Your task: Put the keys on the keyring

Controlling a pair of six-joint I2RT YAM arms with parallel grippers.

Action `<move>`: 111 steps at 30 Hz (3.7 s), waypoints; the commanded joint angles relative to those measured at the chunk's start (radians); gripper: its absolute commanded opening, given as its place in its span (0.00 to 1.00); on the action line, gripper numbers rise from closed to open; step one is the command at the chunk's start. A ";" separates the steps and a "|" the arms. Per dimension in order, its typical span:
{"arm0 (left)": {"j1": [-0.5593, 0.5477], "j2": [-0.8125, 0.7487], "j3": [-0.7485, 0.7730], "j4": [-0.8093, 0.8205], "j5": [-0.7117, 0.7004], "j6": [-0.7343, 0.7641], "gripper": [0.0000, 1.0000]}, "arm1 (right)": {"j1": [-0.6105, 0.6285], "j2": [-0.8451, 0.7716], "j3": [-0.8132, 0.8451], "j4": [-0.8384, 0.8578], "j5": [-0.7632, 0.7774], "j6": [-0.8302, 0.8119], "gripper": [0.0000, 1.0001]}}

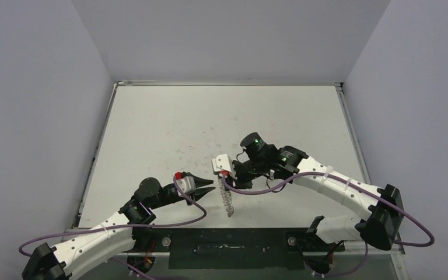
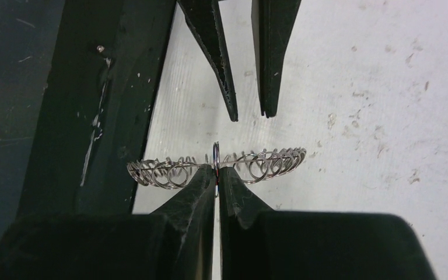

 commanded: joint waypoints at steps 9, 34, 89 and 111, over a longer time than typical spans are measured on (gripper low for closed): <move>-0.003 0.054 0.064 0.079 0.079 -0.001 0.22 | 0.028 0.298 0.395 -0.508 0.055 0.003 0.00; -0.005 0.197 0.078 0.095 0.153 -0.002 0.10 | 0.062 0.323 0.367 -0.355 0.070 0.099 0.00; -0.003 0.124 -0.031 0.290 0.116 -0.073 0.00 | -0.130 -0.192 -0.521 1.004 -0.140 0.318 0.57; -0.004 0.103 -0.023 0.262 0.116 -0.071 0.00 | -0.096 -0.074 -0.467 1.008 -0.281 0.243 0.31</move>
